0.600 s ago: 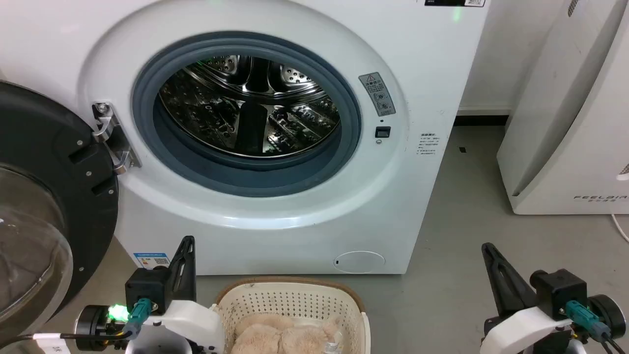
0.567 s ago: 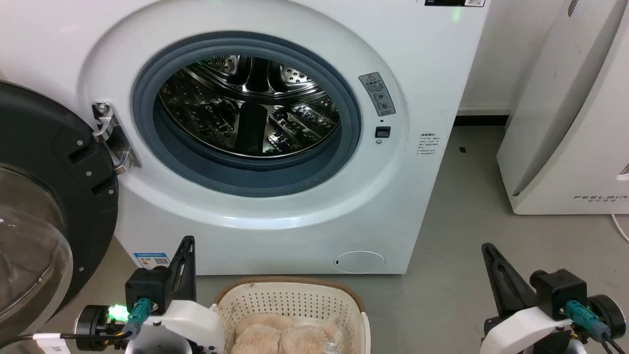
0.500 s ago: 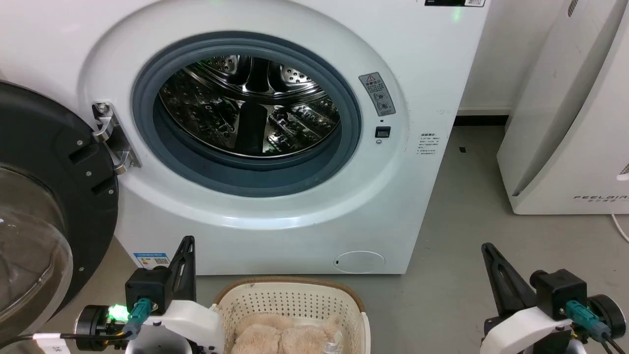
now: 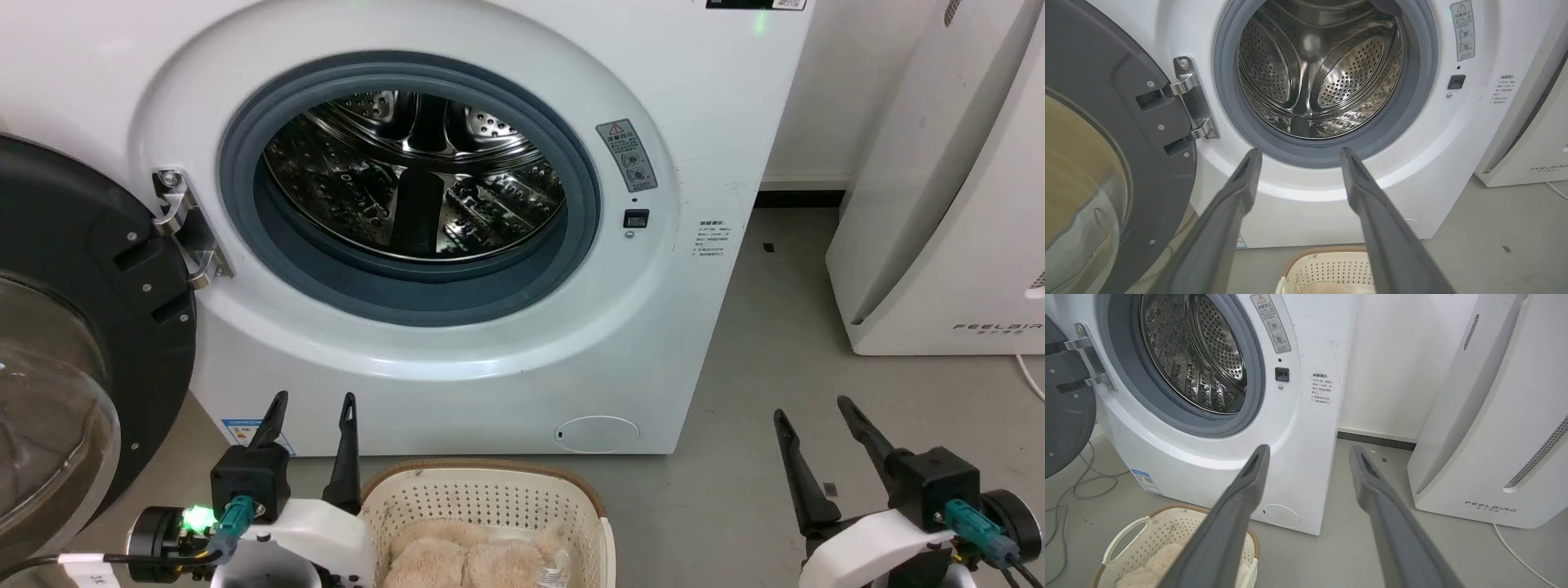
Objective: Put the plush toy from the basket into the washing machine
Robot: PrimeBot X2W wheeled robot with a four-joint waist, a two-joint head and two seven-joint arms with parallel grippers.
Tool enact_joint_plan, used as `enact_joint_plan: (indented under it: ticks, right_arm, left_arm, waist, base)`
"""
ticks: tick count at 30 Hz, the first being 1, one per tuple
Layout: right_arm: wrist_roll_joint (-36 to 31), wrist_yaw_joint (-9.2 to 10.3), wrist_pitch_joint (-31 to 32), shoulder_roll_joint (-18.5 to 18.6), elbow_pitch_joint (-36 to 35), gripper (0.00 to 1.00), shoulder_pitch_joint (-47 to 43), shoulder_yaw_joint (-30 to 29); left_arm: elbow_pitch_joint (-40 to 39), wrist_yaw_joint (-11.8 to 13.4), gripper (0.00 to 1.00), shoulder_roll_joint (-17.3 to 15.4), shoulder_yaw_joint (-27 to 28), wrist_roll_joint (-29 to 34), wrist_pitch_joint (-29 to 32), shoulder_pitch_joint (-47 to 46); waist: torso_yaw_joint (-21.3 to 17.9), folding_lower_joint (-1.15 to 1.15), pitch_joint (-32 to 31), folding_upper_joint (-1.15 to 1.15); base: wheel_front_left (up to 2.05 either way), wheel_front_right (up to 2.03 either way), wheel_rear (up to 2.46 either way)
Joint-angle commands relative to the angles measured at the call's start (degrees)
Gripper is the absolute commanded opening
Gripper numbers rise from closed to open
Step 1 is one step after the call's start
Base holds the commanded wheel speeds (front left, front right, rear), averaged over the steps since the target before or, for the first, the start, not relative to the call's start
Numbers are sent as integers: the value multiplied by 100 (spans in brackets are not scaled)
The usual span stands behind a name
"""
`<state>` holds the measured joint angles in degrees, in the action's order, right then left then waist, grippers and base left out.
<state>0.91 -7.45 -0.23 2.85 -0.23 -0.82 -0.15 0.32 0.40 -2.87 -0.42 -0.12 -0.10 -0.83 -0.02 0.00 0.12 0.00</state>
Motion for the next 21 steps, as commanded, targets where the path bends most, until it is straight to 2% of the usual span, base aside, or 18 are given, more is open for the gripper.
enact_joint_plan:
  ticks: [1,11,21]
  right_arm:
    - [48,0,-46,0,-25,100,3,-23]
    - [275,0,-164,0,-80,100,55,-103]
    - [503,-1,-284,1,-133,100,221,-175]
  left_arm:
    - [12,33,100,0,-11,-23,-51,-16]
    - [265,26,100,-1,-153,-37,-171,-236]
    - [1100,-76,100,-1,-383,-6,-283,-752]
  waist:
    - [-1,0,4,0]
    - [-28,0,155,0]
    - [-132,0,527,0]
  base:
    - [0,0,0]
    - [0,0,0]
    - [0,0,0]
